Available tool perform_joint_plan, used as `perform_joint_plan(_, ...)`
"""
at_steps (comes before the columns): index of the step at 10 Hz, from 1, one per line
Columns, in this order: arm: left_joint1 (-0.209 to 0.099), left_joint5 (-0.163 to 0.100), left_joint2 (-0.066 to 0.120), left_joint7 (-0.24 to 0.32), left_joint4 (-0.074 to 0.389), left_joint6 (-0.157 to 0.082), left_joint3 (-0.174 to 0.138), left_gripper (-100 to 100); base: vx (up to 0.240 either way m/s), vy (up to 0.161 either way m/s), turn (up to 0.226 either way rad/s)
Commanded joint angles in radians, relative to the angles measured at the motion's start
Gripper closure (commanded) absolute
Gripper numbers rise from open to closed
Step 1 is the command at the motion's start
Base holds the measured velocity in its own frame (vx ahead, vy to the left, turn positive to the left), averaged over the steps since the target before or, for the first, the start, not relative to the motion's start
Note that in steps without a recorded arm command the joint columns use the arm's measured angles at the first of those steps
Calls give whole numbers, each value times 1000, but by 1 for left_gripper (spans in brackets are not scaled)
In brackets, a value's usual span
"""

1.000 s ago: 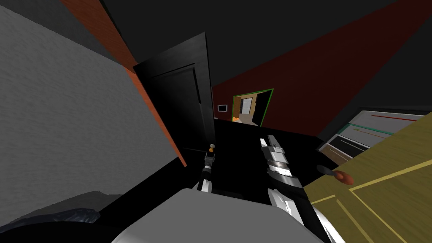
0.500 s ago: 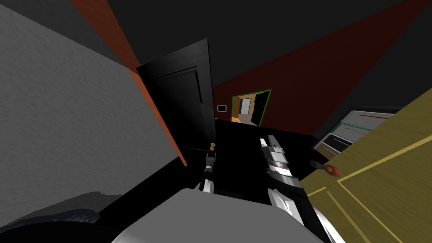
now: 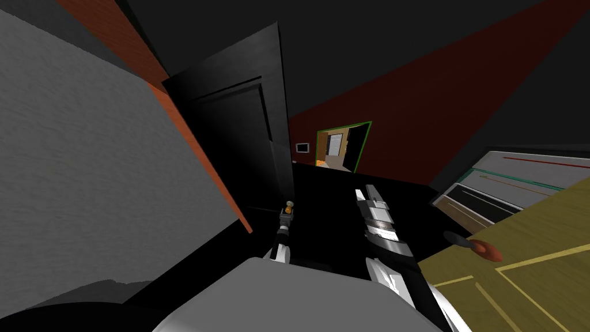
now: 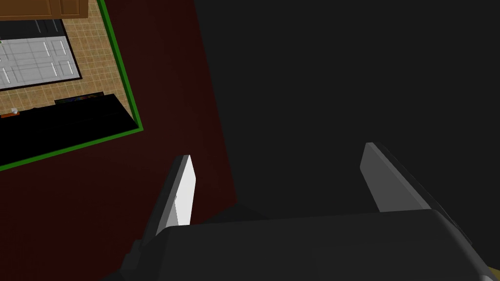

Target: Push the door open

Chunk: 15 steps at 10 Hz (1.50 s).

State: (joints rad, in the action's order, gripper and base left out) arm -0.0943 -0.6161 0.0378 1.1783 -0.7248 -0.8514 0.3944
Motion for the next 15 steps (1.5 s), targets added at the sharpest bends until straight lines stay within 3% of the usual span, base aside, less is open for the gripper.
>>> perform_joint_plan(1, 1, 0, 0, -1, 0, 0, 0, 100, -13, -9, -16)
perform_joint_plan(6, 1, 0, 0, -1, 0, 0, 0, 100, -24, -4, 2)
perform_joint_plan(12, -2, -24, 26, -11, 10, -2, -40, 100, 168, -52, 21)
perform_joint_plan(14, -2, -24, 26, -11, 10, -2, -40, 100, 101, -20, 12)
perform_joint_plan(15, -5, -35, 33, -15, 13, -6, -59, 100, 120, -2, 16)
